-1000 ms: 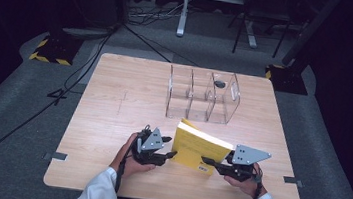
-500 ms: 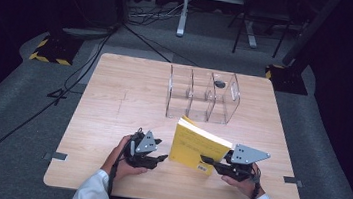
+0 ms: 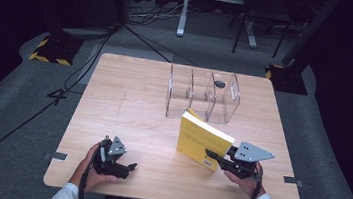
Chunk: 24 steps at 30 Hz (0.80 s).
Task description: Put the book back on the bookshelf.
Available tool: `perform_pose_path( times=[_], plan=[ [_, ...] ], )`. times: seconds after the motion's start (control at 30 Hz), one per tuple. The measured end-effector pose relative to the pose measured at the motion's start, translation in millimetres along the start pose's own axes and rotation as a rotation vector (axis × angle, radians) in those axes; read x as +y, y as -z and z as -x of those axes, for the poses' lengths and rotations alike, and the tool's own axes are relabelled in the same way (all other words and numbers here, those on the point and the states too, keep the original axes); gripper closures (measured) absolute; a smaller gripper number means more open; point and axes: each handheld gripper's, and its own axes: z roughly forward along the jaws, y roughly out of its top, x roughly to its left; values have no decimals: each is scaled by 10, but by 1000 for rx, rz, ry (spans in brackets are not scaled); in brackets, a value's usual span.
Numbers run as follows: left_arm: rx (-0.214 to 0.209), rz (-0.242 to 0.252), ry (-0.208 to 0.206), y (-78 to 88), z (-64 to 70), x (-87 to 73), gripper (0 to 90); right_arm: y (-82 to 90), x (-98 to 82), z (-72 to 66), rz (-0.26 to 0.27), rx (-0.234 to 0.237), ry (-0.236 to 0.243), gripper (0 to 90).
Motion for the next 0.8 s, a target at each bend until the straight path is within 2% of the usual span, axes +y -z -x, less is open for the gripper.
perform_pose_path(
  times=[0.03,0.07,0.23,0.27,0.33,0.57,0.8],
  plan=[
    [0,0,0,0,0,0,160,11,-3,15,0,-12,-4,762],
    [-7,13,25,12,-22,-26,161,23,-7,32,4,-21,-10,762],
    [7,15,14,2,-45,-25,157,94,4,87,15,-60,-17,762],
    [10,23,34,-4,-29,-33,153,107,10,94,18,-67,-15,762],
    [19,35,23,-11,-32,-42,147,148,24,116,24,-89,-15,762],
    [23,36,26,-13,-26,-42,146,276,59,203,45,-166,-8,762],
    [23,37,26,-13,-25,-42,146,427,90,304,68,-243,-21,762]
  ],
)
